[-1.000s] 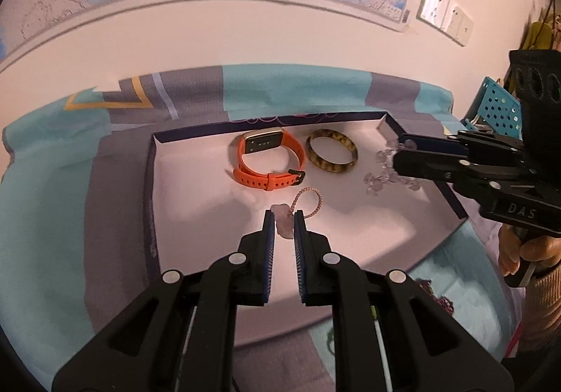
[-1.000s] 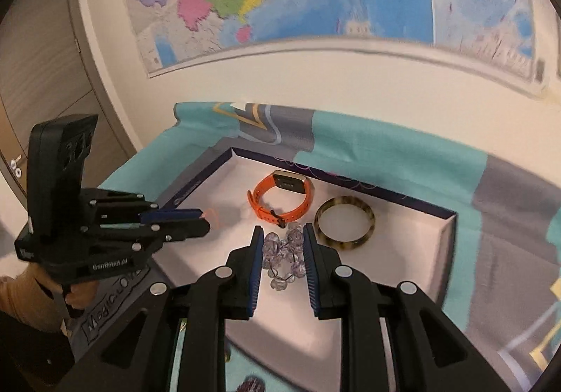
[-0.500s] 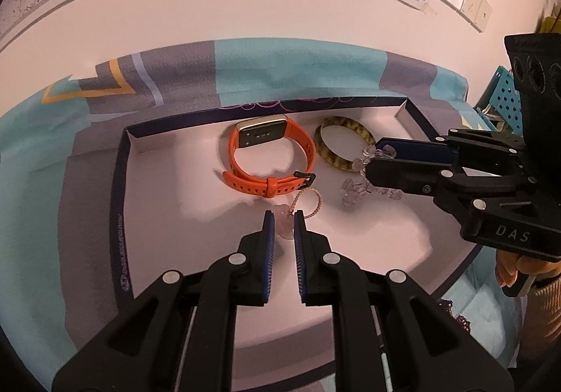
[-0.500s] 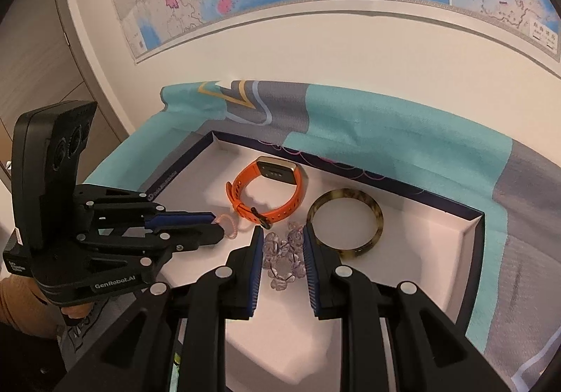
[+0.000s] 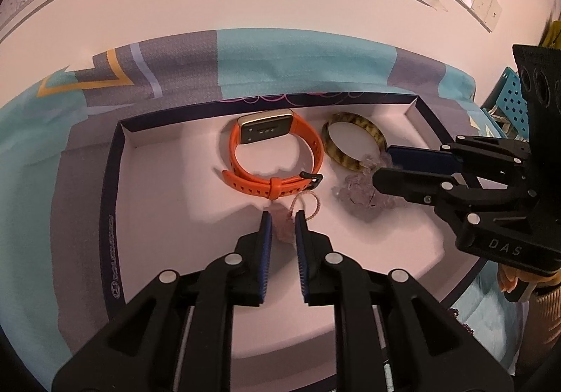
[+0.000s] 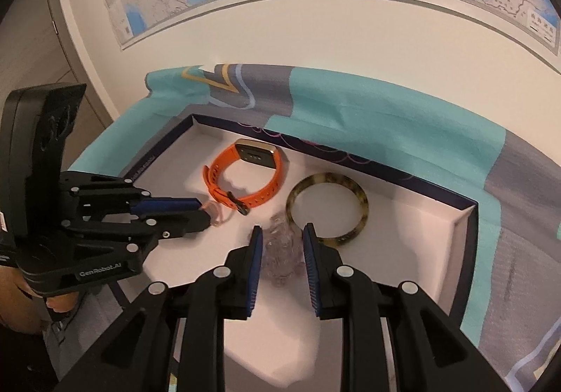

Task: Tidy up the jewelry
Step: 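Carry the crystal bracelet and pink earring into the box and release them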

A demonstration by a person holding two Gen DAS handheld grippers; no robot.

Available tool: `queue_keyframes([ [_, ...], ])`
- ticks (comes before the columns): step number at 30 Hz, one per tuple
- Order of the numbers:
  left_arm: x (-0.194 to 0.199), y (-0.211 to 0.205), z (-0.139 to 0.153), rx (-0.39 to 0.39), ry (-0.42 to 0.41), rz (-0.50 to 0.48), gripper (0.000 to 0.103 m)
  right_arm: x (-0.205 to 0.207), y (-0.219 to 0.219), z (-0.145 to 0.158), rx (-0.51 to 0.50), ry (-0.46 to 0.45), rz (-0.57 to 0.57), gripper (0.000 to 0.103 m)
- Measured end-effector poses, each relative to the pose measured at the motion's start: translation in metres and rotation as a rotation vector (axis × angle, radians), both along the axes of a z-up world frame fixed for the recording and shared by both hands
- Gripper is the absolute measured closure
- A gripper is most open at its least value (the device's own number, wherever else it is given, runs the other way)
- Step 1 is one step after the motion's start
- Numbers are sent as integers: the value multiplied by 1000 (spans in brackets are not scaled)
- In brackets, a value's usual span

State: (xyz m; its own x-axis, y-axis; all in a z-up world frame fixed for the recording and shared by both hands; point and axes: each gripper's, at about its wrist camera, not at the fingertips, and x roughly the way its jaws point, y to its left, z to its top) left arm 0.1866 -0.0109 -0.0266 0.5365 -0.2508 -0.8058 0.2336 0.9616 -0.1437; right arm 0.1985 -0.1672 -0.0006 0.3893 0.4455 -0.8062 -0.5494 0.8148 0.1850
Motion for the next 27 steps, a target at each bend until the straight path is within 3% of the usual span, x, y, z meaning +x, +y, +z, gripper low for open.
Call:
queue_keyframes([
  [2, -2, 1, 2, 12, -13, 13, 82, 0, -2, 0, -9, -4, -12, 74],
  [9, -16, 11, 15, 7, -55, 32, 66, -7, -15, 5, -2, -19, -53, 72],
  [11, -27, 15, 21, 17, -84, 44, 63, -11, -21, 10, 17, -23, -68, 64],
  [16, -64, 27, 37, -6, -149, 27, 50, -42, -36, 35, 84, -74, -74, 58],
  [20, -94, 30, 39, -4, -181, -2, 48, -79, -41, 53, 105, -125, -36, 49],
  [27, -136, 15, 25, 36, -178, -93, 48, -132, -39, 45, 70, -112, 10, 48],
])
